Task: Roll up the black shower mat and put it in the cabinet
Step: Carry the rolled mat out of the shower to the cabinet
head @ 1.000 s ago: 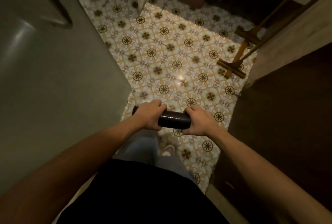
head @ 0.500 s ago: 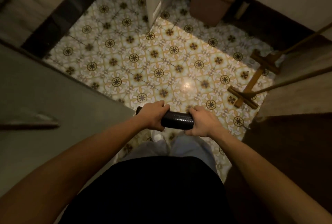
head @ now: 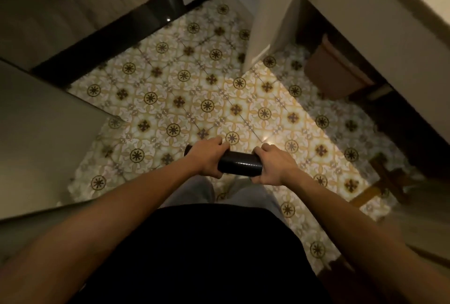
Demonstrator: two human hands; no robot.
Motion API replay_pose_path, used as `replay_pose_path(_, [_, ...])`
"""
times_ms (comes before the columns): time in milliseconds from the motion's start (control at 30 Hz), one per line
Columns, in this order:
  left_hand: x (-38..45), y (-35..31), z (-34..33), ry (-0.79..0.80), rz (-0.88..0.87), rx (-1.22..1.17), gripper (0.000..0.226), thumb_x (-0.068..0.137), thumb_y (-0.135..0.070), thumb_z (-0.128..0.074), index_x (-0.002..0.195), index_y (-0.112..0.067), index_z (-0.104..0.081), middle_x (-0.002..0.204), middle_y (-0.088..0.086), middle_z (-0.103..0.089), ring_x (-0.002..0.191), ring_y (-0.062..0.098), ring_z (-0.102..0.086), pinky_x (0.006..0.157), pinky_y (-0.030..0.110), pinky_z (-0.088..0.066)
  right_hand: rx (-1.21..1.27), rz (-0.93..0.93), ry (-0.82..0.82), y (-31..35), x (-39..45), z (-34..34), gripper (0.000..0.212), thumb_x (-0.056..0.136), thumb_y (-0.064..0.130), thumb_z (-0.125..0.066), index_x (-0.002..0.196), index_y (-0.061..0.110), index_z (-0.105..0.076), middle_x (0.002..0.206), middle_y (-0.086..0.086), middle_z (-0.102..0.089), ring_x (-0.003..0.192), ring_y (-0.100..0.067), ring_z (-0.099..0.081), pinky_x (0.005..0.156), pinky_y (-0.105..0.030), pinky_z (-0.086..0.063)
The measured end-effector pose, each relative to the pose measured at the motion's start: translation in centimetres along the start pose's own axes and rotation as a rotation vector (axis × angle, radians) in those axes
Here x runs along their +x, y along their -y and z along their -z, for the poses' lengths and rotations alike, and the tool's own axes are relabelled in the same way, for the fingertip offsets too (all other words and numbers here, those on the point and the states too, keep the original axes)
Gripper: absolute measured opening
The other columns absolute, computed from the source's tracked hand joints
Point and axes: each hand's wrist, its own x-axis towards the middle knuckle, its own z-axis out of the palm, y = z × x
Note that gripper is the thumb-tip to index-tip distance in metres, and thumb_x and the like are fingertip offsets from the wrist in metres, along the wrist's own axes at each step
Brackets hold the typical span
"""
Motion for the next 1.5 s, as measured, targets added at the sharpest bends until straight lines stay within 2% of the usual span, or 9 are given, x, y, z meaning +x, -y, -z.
replay_pose_path(200, [4.3,3.7,4.1,-0.045,0.104,-0.034,0.070,0.064,-0.057,-0.078,0.116,-0.021,-0.048,0.112,0.003,-0.052,0.097,0.023,-0.058,0.062,0.032,-0.035,-0.076,0.114,0.054,-2.6,7.6,6.9,0.068,0.062,0.069,-0.067,0.114,0.028,-0.051,0.102,0.003,-0.050,0.097,-0.022,-0.054,0.069,-0.034,-0.045])
replay_pose_path(467, [11.2,16.7,11.3,-0.055,0.209,-0.142,0.069,0.065,-0.054,-0.078,0.119,-0.023,-0.048,0.114,0.001,-0.052,0.100,0.022,-0.057,0.066,0.032,-0.041,-0.127,0.209,0.056,-2.1,23.9,15.7,0.070,0.068,0.063,-0.075,0.120,0.021,-0.055,0.110,-0.002,-0.054,0.102,-0.024,-0.054,0.070,-0.032,-0.044])
replay_pose_path(667, [14.6,26.9,18.5,-0.075,0.258,-0.162,0.068,0.063,-0.056,-0.075,0.118,-0.026,-0.048,0.108,-0.003,-0.049,0.091,0.020,-0.059,0.060,0.030,-0.039,-0.142,0.242,0.002,0.3,34.4,24.1,0.067,0.068,0.061,-0.076,0.117,0.020,-0.056,0.110,-0.004,-0.056,0.100,-0.025,-0.056,0.068,-0.032,-0.044])
replay_pose_path(733, [15.7,30.0,21.2,-0.095,0.256,-0.165,0.068,0.064,-0.058,-0.074,0.118,-0.027,-0.048,0.107,-0.003,-0.049,0.089,0.019,-0.058,0.057,0.029,-0.036,-0.146,0.240,-0.021,1.3,37.3,26.8,0.067,0.068,0.061,-0.076,0.117,0.019,-0.056,0.112,-0.006,-0.057,0.101,-0.028,-0.058,0.070,-0.037,-0.050])
replay_pose_path(833, [17.9,34.2,24.2,-0.090,0.220,-0.102,0.066,0.064,-0.058,-0.072,0.118,-0.027,-0.048,0.108,-0.004,-0.050,0.089,0.018,-0.057,0.053,0.029,-0.030,-0.103,0.211,-0.030,1.8,41.1,29.6,0.065,0.067,0.059,-0.076,0.112,0.017,-0.056,0.113,-0.007,-0.058,0.100,-0.031,-0.059,0.073,-0.043,-0.055])
replay_pose_path(1067, [27.4,43.5,30.8,-0.007,0.082,-0.014,0.068,0.065,-0.059,-0.073,0.120,-0.026,-0.048,0.110,-0.003,-0.051,0.093,0.019,-0.058,0.061,0.030,-0.040,0.015,0.058,-0.054,-0.3,50.6,33.1,0.072,0.063,0.060,-0.075,0.119,0.019,-0.053,0.112,-0.006,-0.057,0.103,-0.029,-0.057,0.072,-0.037,-0.049])
replay_pose_path(1267, [37.3,48.7,37.4,0.118,-0.046,0.076,0.069,0.066,-0.056,-0.076,0.120,-0.025,-0.047,0.118,0.000,-0.051,0.101,0.022,-0.058,0.065,0.032,-0.041,0.157,-0.151,0.011,-3.4,57.5,37.3,0.076,0.063,0.065,-0.079,0.120,0.022,-0.051,0.118,-0.006,-0.055,0.101,-0.029,-0.060,0.080,-0.042,-0.054])
replay_pose_path(1367, [41.3,51.2,41.0,0.149,-0.089,0.110,0.072,0.064,-0.054,-0.079,0.122,-0.026,-0.046,0.121,0.000,-0.053,0.103,0.022,-0.059,0.075,0.036,-0.053,0.187,-0.214,-0.027,-4.1,60.4,39.6,0.073,0.066,0.059,-0.080,0.120,0.020,-0.051,0.118,-0.008,-0.054,0.101,-0.031,-0.059,0.074,-0.040,-0.050])
replay_pose_path(1500, [45.1,54.1,44.3,0.172,-0.125,0.116,0.076,0.062,-0.053,-0.081,0.126,-0.027,-0.047,0.121,0.001,-0.054,0.103,0.024,-0.060,0.076,0.036,-0.053,0.177,-0.275,-0.077,-4.9,64.0,42.4,0.074,0.063,0.063,-0.079,0.116,0.018,-0.054,0.113,-0.008,-0.055,0.098,-0.029,-0.058,0.069,-0.038,-0.050])
